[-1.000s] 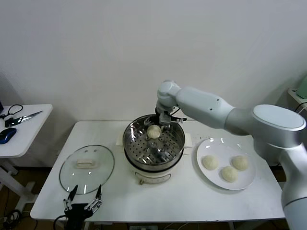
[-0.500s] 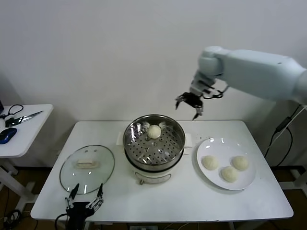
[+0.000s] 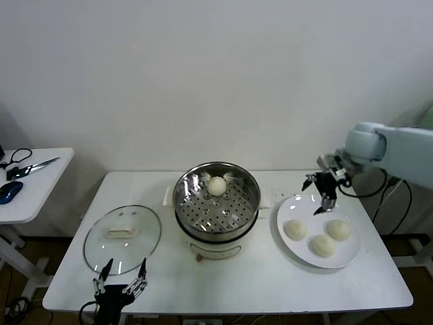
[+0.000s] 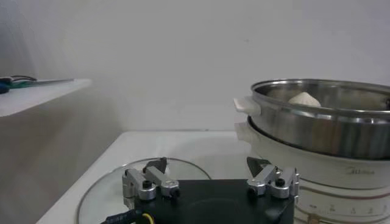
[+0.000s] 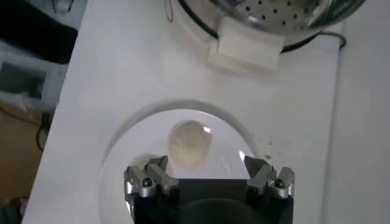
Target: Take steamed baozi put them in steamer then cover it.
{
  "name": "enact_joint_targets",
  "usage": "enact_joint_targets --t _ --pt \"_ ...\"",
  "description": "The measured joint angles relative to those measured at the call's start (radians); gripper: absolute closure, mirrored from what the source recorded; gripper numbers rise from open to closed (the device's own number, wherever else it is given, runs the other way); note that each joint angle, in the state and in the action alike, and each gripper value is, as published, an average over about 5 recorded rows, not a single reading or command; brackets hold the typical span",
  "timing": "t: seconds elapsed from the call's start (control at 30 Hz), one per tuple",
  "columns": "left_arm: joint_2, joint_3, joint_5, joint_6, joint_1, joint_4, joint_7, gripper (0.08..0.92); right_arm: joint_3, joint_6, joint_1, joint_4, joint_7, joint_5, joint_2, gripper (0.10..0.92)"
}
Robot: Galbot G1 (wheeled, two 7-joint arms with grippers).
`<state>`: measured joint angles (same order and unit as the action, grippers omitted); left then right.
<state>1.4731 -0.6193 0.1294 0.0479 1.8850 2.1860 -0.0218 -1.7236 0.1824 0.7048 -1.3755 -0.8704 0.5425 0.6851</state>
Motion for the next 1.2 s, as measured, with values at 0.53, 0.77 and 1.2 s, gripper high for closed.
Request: enact_joint_targets --t 0.53,0.77,1.2 --pt "0.012 0.008 -0.028 -0.031 0.023 -0.005 -0.009 0.177 0.278 0.131 -0.375 0.143 0.097 -0.063 0.044 0.206" --pt "0.011 0.002 -0.03 -0.037 0.024 -0.01 -0.015 0.177 0.336 0.142 -0.433 0.187 0.104 -0.069 0.07 0.356" --pt "0.014 0.007 -0.035 -0.035 0.022 0.005 -0.016 0.177 0.27 0.113 -0.29 0.173 0.043 -0.015 0.073 0.423"
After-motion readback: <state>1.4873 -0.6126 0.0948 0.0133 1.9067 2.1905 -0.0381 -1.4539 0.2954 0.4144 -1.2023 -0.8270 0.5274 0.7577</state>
